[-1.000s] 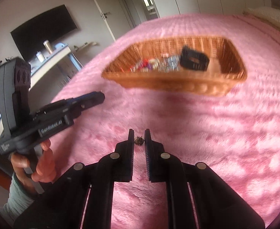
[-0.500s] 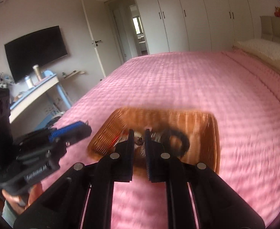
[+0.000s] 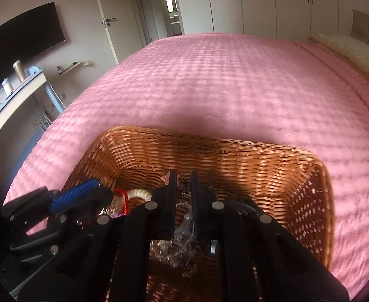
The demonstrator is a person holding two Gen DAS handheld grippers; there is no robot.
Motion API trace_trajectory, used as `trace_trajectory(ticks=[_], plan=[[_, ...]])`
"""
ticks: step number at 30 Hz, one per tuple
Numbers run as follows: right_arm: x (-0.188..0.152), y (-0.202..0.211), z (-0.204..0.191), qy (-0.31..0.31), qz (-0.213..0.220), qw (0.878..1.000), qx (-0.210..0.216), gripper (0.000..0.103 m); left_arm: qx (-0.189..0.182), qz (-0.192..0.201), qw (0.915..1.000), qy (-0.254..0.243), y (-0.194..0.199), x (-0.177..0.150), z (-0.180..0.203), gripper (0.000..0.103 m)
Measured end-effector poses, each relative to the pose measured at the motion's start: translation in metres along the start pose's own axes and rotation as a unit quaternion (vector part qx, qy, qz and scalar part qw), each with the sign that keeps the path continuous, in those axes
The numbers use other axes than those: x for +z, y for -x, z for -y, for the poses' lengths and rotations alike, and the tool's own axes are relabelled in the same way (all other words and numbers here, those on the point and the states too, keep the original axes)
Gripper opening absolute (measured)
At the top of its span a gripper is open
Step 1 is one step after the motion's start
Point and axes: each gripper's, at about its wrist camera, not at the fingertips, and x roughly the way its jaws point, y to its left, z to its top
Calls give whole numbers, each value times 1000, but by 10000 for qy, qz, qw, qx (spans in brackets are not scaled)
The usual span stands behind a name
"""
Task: Organize jewelry
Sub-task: 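Carry the gold charm into the basket with the right tool and open it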
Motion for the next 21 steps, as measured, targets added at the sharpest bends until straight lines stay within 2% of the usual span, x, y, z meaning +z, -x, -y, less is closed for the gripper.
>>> trace_trajectory(ticks=[4,7,9,11,12,16,18,21], plan=[[3,-5,1,-117,-81,9999,42,9,-120,-58,9999,110,-4,1,-5,18],[3,0,6,-278,-27,9996,99,12,-206,-48,9996,189,-3,0,-8,28],[0,6,10,-403,-29,9990,183,21,-273,28,9993,242,2,2,-10,30],[-6,15,13,-480,6,9986,210,39,-431,117,9982,403,11,3,-14,38],[-9,21,15,-499,55,9985,196,44,-479,176,9976,465,16,3,-15,39],[-20,50,14,-493,185,9984,216,46,-562,347,9965,503,40,4,-10,42],[-24,67,13,-496,253,9982,234,46,-633,444,9958,499,55,4,-4,48],[-33,109,6,-462,520,9973,250,51,-644,596,9954,392,82,0,8,49]])
